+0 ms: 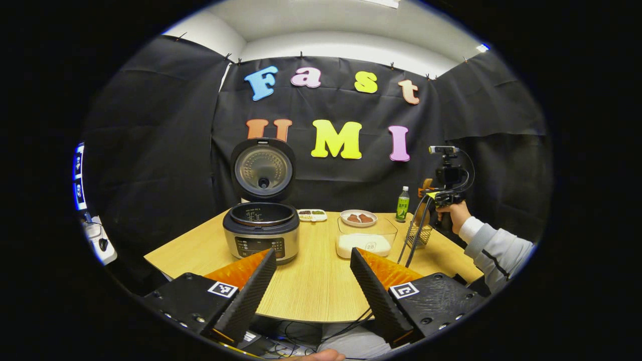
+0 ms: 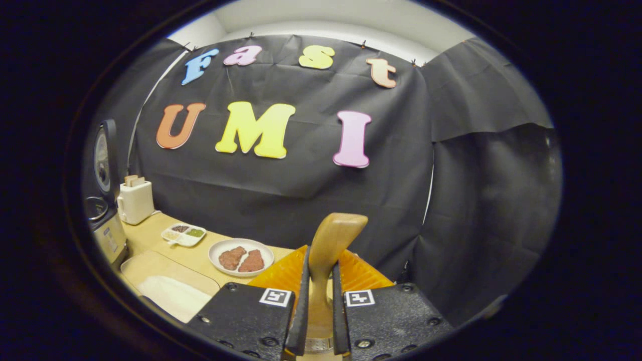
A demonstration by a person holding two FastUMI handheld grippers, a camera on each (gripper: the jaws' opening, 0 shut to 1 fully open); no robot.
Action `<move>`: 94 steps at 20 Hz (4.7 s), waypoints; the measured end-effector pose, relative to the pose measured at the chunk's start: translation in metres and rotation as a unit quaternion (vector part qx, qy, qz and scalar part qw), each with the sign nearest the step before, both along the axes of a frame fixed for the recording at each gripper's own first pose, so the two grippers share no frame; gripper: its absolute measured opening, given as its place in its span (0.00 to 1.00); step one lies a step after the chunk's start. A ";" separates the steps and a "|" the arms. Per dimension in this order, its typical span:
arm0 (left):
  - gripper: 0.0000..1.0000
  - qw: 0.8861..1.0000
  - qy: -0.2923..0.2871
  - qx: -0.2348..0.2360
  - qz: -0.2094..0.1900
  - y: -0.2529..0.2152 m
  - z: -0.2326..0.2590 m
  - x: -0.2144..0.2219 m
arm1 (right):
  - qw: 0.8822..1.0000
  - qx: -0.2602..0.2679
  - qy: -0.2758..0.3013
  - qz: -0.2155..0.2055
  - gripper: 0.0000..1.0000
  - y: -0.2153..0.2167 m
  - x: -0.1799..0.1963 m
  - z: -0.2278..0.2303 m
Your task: Close the left gripper, press the button to open the rice cooker; take a wooden spoon from the chopstick holder with the right hand, scoop a spoonful of rice and pour it into the rice cooker, then put the wooden spoon back into the chopstick holder.
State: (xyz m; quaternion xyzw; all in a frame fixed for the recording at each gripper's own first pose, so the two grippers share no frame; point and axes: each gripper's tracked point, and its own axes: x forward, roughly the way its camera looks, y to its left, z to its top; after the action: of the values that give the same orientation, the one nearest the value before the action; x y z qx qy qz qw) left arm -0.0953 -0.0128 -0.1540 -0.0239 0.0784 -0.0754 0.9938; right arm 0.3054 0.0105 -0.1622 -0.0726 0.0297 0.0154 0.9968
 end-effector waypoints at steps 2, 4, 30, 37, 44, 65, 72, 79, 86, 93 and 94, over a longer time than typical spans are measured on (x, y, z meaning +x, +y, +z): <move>0.95 1.000 0.006 -0.003 0.004 0.001 -0.001 0.004 | 0.999 0.028 0.016 0.010 0.28 -0.004 0.002 -0.013; 0.95 1.000 0.011 -0.002 0.002 -0.003 -0.005 0.004 | 0.998 0.050 0.023 0.008 0.36 -0.011 0.003 -0.016; 0.95 0.998 -0.034 0.025 0.045 0.041 0.072 0.100 | 0.992 0.114 -0.030 -0.034 1.00 -0.045 -0.147 0.057; 0.94 0.995 -0.084 0.039 0.037 0.062 0.142 0.172 | 0.993 0.110 -0.050 -0.020 1.00 -0.049 -0.215 0.047; 0.95 0.995 -0.087 0.011 0.038 0.065 0.186 0.241 | 0.995 0.090 -0.043 0.013 1.00 -0.039 -0.247 0.023; 0.94 0.988 -0.110 -0.028 0.104 0.144 0.214 0.413 | 0.995 0.067 -0.045 0.061 0.99 -0.001 -0.257 0.019; 0.94 0.994 -0.061 -0.011 0.090 0.124 0.178 0.429 | 0.995 0.072 -0.050 0.052 1.00 -0.002 -0.269 0.019; 0.96 0.994 -0.023 0.035 0.099 0.134 0.160 0.418 | 0.994 0.078 -0.051 0.052 1.00 -0.011 -0.282 0.013; 0.98 0.991 -0.046 0.035 0.124 0.133 0.154 0.398 | 0.994 0.085 -0.055 0.051 1.00 -0.022 -0.304 0.014; 1.00 0.990 -0.041 0.036 0.127 0.130 0.140 0.362 | 0.993 0.076 -0.072 0.060 1.00 -0.016 -0.319 0.021; 0.99 0.990 -0.039 0.037 0.127 0.130 0.137 0.357 | 0.993 0.076 -0.071 0.062 1.00 -0.014 -0.319 0.020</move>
State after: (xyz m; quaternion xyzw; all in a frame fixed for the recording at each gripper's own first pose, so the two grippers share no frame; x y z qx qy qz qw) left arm 0.2615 0.1171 -0.0174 0.0062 0.0388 0.0535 0.9978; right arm -0.0136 -0.0036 -0.1421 0.0008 -0.0466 0.0746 0.9961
